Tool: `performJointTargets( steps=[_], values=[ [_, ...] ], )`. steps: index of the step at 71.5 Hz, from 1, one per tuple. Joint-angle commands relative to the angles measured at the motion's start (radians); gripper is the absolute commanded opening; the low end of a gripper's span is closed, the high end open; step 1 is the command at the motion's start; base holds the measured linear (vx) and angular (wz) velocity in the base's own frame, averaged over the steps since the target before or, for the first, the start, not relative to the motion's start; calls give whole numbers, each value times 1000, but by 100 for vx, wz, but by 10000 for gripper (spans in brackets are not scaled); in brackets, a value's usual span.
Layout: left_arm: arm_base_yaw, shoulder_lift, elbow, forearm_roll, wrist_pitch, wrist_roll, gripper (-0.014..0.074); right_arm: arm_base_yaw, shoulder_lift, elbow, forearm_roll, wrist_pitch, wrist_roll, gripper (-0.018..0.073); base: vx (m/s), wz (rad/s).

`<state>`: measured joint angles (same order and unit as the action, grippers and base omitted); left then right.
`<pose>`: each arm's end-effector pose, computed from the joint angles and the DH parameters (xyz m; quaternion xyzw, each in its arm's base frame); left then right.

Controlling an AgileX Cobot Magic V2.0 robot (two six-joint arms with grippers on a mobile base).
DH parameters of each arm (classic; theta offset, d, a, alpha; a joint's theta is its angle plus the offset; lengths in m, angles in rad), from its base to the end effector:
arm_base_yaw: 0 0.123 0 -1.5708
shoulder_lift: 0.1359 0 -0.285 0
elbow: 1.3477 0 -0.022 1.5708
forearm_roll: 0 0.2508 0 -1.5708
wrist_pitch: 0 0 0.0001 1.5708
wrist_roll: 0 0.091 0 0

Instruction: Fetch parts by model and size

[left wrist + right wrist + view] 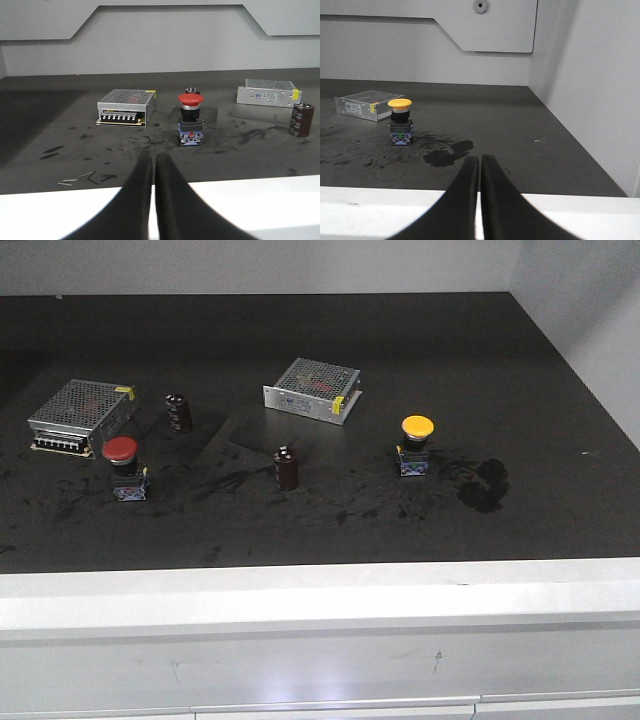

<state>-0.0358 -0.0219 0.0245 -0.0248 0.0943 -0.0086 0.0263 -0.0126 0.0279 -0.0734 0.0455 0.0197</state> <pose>0.0558 -0.0022 0.1976 0.0017 0.7105 -0.0251 0.7032 0.0567 0.0012 0.2003 -0.0267 0.6972 -0.0110 0.7163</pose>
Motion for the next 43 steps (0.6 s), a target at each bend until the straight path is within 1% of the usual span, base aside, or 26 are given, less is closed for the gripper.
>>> performJointTargets(
  steps=[1, 43],
  values=[
    [-3, -6, 1, -3, -75, -3, -6, 2, -9, 8, -8, -71, 2, -10, 0, 0],
    [-3, -6, 1, -3, -75, -3, -6, 2, -9, 8, -8, -71, 2, -10, 0, 0]
  ],
)
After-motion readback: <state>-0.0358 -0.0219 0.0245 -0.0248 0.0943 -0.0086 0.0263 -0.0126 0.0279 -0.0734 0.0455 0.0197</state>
